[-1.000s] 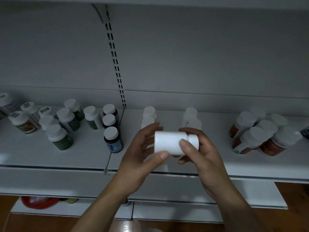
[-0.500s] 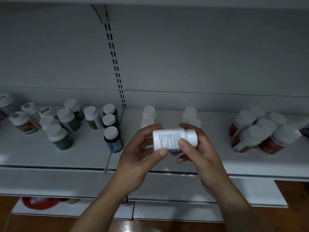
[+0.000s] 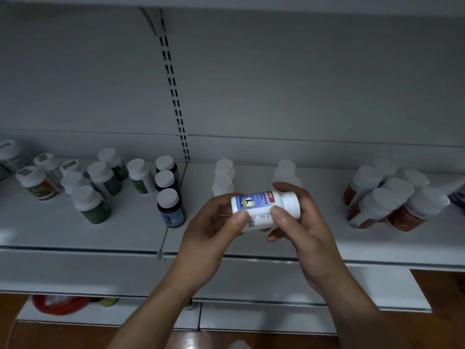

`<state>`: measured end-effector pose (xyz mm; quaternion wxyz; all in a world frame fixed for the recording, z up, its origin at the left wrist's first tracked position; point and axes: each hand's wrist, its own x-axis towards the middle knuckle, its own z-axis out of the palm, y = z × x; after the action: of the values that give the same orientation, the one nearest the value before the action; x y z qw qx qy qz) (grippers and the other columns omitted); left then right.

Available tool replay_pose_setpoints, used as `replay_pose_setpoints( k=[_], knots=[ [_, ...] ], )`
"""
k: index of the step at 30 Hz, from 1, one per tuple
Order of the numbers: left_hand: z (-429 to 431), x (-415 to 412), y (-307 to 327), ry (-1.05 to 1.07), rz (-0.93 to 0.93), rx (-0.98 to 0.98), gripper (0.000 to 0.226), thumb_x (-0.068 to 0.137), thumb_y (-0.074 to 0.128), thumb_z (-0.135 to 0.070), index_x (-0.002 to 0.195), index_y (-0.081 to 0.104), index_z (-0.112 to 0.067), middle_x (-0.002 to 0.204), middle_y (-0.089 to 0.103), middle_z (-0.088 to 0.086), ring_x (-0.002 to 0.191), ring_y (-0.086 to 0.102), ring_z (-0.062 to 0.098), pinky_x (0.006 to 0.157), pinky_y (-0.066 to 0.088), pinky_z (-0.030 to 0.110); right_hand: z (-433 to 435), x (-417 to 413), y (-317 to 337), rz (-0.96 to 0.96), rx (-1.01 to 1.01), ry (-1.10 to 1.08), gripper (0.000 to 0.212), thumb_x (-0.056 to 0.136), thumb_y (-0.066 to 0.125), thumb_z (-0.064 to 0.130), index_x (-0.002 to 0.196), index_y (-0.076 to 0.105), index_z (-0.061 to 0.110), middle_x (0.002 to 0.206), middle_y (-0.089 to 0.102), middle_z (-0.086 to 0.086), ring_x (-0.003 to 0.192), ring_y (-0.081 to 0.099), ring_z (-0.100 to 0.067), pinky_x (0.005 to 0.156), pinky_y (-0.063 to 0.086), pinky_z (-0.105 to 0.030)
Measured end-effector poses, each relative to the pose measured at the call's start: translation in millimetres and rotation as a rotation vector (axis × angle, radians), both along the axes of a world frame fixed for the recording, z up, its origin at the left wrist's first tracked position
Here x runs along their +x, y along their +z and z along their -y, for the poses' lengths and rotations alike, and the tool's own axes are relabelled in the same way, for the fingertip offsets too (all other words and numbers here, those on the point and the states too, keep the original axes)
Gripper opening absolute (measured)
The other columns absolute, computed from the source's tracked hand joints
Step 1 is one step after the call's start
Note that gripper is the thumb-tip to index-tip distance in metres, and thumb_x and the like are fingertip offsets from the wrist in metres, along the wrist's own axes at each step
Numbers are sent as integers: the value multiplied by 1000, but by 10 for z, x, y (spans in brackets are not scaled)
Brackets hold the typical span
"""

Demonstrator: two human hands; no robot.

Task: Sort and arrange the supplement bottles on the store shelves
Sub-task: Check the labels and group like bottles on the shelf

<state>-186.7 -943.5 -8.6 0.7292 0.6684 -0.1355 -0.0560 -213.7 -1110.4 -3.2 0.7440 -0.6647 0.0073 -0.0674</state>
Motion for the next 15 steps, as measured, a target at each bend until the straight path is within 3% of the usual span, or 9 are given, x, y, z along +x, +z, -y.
replay_pose_setpoints(
  k=[4, 11, 15],
  knots=[
    [-23, -11, 13, -58, 42, 50, 58, 73, 69, -39, 127, 55, -24, 120, 66, -11, 110, 64, 9, 84, 54, 22, -17, 19, 16, -37, 8, -28, 49, 69, 67, 50, 107, 63, 19, 96, 74, -3, 75, 69, -14, 58, 52, -23],
    [10, -14, 37, 2, 43, 46, 42, 73, 68, -46, 110, 66, -26, 104, 72, -15, 94, 67, 1, 75, 51, 14, 12, -10, -23, -21, 50, 1, 49, 74, 64, 47, 119, 59, 29, 103, 70, 3, 85, 67, -15, 64, 54, -29],
    [-17, -46, -9, -46, 72, 74, 53, 73, 71, -39, 124, 58, -30, 119, 66, -11, 109, 64, 10, 83, 54, 21, -15, 1, -5, -48, 43, -37, 48, 71, 64, 53, 108, 64, 23, 99, 71, 0, 80, 68, -14, 61, 53, -26]
  ],
)
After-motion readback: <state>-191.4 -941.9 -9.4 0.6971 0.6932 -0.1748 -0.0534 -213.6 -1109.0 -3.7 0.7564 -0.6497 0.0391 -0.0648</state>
